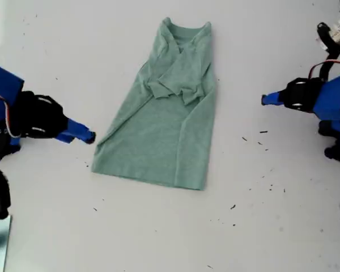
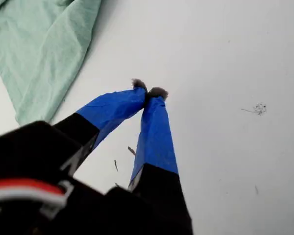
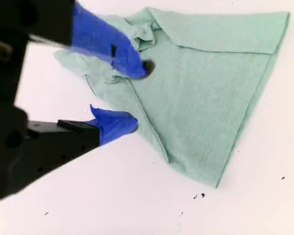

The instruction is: Fold t shirt

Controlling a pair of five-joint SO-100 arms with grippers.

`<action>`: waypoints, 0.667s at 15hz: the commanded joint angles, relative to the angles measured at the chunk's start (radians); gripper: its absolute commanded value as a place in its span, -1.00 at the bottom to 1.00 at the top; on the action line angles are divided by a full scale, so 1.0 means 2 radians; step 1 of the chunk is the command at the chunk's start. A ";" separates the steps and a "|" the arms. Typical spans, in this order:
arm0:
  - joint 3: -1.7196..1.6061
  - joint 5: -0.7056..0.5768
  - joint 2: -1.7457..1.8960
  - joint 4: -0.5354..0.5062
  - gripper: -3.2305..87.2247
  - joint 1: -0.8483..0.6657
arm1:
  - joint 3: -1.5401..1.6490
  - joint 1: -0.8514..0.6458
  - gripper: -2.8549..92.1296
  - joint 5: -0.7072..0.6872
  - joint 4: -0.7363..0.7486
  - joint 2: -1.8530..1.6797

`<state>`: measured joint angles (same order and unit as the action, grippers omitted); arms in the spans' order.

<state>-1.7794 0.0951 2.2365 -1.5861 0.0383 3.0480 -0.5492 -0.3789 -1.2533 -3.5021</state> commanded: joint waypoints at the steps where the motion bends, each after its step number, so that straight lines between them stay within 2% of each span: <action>1: -0.006 -0.047 -0.005 -0.002 -0.32 -0.028 | 0.009 0.007 -0.90 0.007 0.015 -0.002; 2: -0.044 -0.062 -0.004 0.006 -0.31 -0.045 | 0.007 0.008 -0.90 0.008 0.015 -0.002; 5: -0.155 -0.117 -0.002 0.087 -0.33 -0.086 | 0.005 0.014 -0.90 0.011 0.013 -0.002; 10: -0.205 -0.120 -0.115 0.192 -0.32 -0.055 | 0.002 0.025 -0.90 0.019 0.011 -0.002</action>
<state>-2.1951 -0.1473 2.0555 -1.2563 -0.1120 3.0465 -0.5139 -0.3513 -1.2533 -3.5021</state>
